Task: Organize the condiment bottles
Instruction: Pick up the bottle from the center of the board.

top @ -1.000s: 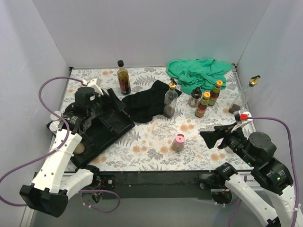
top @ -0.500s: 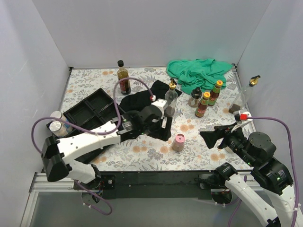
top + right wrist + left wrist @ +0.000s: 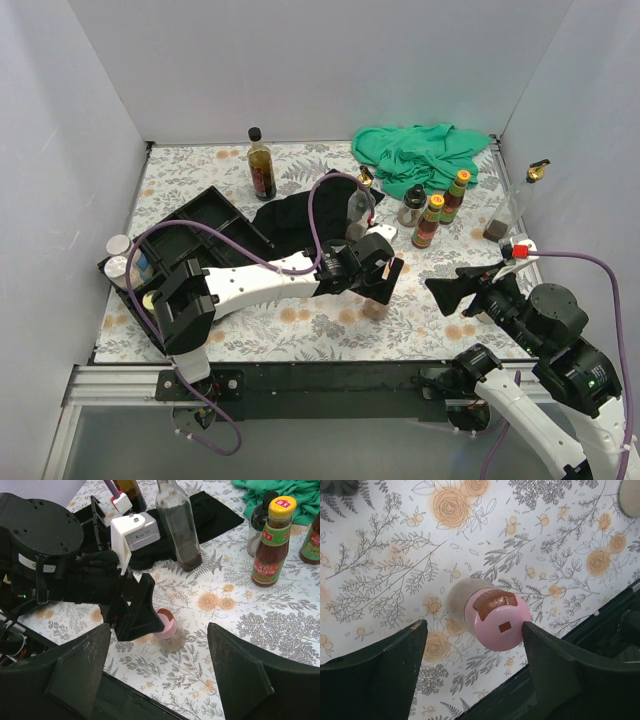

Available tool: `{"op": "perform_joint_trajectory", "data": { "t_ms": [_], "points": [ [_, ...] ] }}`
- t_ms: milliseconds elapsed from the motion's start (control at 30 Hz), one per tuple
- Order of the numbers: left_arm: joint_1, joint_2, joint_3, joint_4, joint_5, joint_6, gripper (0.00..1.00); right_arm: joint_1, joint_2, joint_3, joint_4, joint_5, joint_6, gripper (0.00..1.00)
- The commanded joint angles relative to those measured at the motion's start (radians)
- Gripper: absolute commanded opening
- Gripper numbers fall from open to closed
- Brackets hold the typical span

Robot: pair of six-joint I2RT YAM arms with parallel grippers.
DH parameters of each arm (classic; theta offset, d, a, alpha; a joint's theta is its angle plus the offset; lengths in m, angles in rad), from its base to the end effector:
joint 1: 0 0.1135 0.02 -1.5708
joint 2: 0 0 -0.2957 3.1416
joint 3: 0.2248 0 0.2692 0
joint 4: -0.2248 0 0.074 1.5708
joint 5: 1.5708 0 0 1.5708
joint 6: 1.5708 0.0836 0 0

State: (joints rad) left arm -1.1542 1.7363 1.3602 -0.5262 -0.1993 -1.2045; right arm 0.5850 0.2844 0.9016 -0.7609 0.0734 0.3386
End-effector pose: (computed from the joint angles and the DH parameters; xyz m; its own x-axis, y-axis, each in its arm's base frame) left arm 0.1897 -0.3879 0.2422 -0.9043 -0.2181 -0.3670 0.0068 0.8523 -0.5230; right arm 0.0628 0.0342 0.3747 -0.2754 0.2149 -0.9370 -0.4227 0.8483 0.3188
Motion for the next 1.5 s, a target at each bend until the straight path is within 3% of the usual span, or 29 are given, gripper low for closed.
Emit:
{"op": "perform_joint_trajectory", "data": {
  "t_ms": [0, 200, 500, 900, 1033, 1133, 1267, 1300, 1467],
  "points": [
    [-0.002, 0.022, 0.050, 0.037, -0.011, 0.017, 0.73, 0.006, -0.016, 0.000, 0.014, 0.014, 0.010, 0.86],
    [-0.002, 0.048, 0.047, 0.040, 0.006, 0.002, 0.69, 0.006, -0.014, -0.001, 0.009, 0.023, 0.004, 0.86],
    [-0.030, 0.029, 0.086, 0.006, 0.063, -0.014, 0.77, 0.006, -0.013, -0.007, 0.012, 0.025, 0.002, 0.86],
    [-0.053, 0.109, 0.131, -0.040, 0.034, -0.017, 0.76, 0.006, -0.022, -0.004, 0.009, 0.032, 0.000, 0.86],
    [-0.053, 0.137, 0.143, -0.064, 0.003, -0.036, 0.68, 0.006, -0.022, -0.007, 0.008, 0.031, 0.000, 0.86],
    [-0.052, 0.138, 0.142, -0.063, -0.032, -0.061, 0.53, 0.006, -0.025, -0.007, 0.008, 0.029, -0.001, 0.86],
    [-0.052, 0.137, 0.143, -0.061, -0.055, -0.073, 0.44, 0.006, -0.028, -0.007, 0.008, 0.029, -0.001, 0.86],
    [-0.052, 0.137, 0.148, -0.064, -0.061, -0.078, 0.35, 0.006, -0.030, -0.007, 0.008, 0.026, 0.000, 0.86],
    [-0.052, 0.147, 0.203, -0.179, -0.156, -0.145, 0.09, 0.004, -0.030, -0.007, 0.003, 0.029, 0.000, 0.86]
  ]
}}
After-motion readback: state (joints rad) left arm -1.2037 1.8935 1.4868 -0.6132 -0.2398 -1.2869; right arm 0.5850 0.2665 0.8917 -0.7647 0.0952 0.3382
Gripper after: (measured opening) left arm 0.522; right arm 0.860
